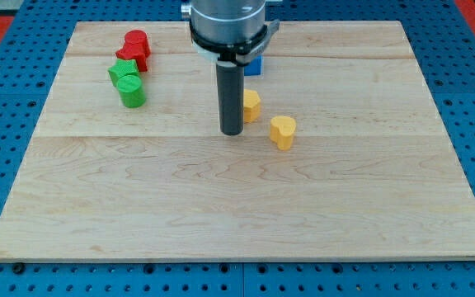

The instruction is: Slide the yellow hexagon below the blue cube to form a vertical line

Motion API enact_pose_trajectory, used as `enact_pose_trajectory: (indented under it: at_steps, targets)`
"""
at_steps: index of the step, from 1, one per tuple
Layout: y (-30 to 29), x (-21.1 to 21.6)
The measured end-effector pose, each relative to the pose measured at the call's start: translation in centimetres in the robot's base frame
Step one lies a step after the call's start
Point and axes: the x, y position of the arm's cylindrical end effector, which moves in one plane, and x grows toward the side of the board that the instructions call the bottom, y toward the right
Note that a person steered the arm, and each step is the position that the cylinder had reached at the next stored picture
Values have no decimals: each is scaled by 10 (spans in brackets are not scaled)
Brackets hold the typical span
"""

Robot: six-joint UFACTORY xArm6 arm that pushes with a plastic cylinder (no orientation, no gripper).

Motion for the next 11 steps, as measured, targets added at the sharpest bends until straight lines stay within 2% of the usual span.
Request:
enact_pose_trajectory:
  at_steps: [2, 4, 6, 7, 9, 11]
  targets:
    - [0, -17]
    - [16, -1]
    - [5, -46]
    - [5, -41]
    - [15, 1]
    - [15, -26]
